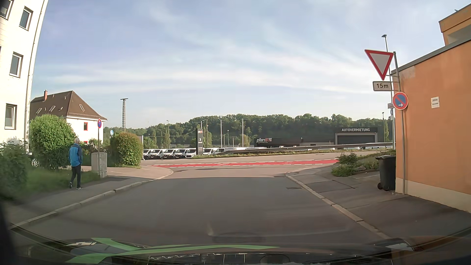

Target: Follow the waypoints while adhering to traffic rules and regulations

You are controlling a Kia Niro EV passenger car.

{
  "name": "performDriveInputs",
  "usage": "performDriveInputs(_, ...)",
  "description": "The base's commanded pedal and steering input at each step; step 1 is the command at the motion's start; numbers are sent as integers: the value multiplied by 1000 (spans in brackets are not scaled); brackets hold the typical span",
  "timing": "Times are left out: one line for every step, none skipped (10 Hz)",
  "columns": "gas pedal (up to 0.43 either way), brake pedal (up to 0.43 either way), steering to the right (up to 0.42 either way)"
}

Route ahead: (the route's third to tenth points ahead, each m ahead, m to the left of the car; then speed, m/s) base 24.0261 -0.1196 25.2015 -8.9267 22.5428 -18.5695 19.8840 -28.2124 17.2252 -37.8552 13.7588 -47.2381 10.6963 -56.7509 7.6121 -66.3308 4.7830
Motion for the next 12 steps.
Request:
performDriveInputs(0, 159, -10)
performDriveInputs(0, 177, -10)
performDriveInputs(0, 183, -9)
performDriveInputs(0, 189, -10)
performDriveInputs(0, 189, -10)
performDriveInputs(0, 189, -10)
performDriveInputs(0, 195, -9)
performDriveInputs(0, 201, -10)
performDriveInputs(0, 207, -9)
performDriveInputs(0, 201, -10)
performDriveInputs(0, 165, -11)
performDriveInputs(0, 140, -11)
